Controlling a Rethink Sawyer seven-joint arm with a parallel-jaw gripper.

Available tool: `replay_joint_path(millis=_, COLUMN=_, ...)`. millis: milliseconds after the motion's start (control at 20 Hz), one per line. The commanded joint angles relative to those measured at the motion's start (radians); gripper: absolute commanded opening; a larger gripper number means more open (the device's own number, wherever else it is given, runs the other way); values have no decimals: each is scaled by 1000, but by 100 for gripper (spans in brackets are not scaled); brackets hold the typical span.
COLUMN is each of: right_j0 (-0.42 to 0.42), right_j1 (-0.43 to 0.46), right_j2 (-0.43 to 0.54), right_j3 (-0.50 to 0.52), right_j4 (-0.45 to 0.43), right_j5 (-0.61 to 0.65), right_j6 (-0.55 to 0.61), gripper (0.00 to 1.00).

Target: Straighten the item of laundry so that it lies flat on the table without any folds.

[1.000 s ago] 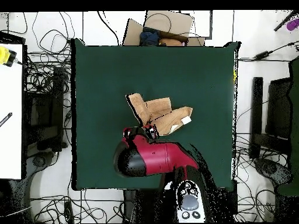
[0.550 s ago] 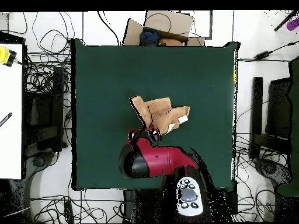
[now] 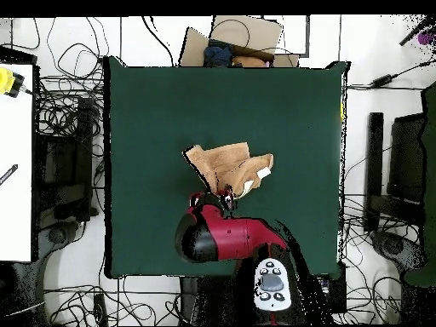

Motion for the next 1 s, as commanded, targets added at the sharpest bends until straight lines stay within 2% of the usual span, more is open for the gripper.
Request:
replay_joint_path(millis=50, right_j0=22, right_j1=28, right_j2=-14, right_j3=-3, right_j4=59, right_j5=12, right_j6=193, gripper=100)
replay_joint_path(millis=300, right_j0=9, right_j1=24, right_j2=1, right_j3=5, right_j4=71, right_j5=21, right_j6=192, gripper=100)
replay_joint_path(millis=500, right_j0=50, right_j1=-14, right_j2=-35, right_j3=35, right_j4=118, right_j5=85, right_j6=219, gripper=100)
replay_joint_path(millis=750, right_j0=52, right_j1=-189, right_j2=-23, right_j3=58, right_j4=160, right_j5=338, right_j6=150, gripper=100)
replay_joint_path(millis=1000, right_j0=12, right_j1=-248, right_j2=35, right_j3=15, right_j4=207, right_j5=541, right_j6=102, gripper=100)
